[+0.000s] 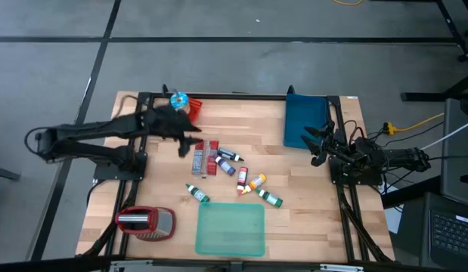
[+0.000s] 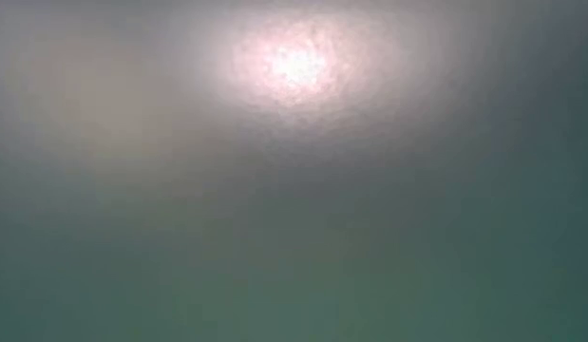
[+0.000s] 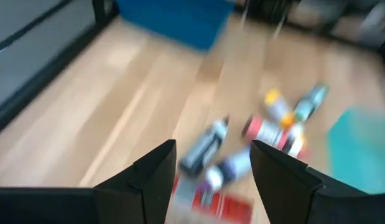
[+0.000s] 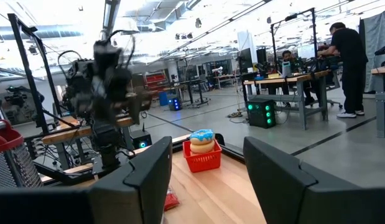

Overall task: Pick & Place Food Item
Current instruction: Put the red popcorn bag into the blue bin

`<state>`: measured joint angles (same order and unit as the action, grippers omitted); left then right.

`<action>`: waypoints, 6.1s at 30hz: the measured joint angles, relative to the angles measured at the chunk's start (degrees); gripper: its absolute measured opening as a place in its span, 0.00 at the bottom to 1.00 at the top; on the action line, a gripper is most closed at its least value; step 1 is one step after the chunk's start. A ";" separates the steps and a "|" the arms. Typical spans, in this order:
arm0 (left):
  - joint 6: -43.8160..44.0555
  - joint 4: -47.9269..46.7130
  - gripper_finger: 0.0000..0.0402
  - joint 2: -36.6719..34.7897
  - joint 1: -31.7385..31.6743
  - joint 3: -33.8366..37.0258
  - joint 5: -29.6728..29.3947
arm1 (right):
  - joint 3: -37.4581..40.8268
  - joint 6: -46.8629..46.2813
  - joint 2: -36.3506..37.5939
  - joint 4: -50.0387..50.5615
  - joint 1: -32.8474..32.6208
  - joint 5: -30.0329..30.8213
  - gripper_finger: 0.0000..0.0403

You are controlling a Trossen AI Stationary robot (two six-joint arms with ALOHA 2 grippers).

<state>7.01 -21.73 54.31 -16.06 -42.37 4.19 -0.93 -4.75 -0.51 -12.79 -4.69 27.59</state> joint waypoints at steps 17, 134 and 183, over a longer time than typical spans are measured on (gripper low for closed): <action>4.09 -4.21 0.61 29.10 30.06 0.00 -32.52 | -0.01 -0.38 0.01 0.01 -0.01 0.00 0.50; -24.42 24.81 0.00 22.38 7.68 -20.31 -17.24 | -0.02 0.74 -1.81 0.57 -0.02 -0.06 0.50; -25.95 34.02 0.01 51.07 1.28 -48.54 -2.56 | -0.02 0.48 -14.80 -10.46 0.02 -3.02 0.70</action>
<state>-18.94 12.29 105.38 -14.78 -90.91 1.63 -0.95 -4.27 -15.31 -23.24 -4.67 24.58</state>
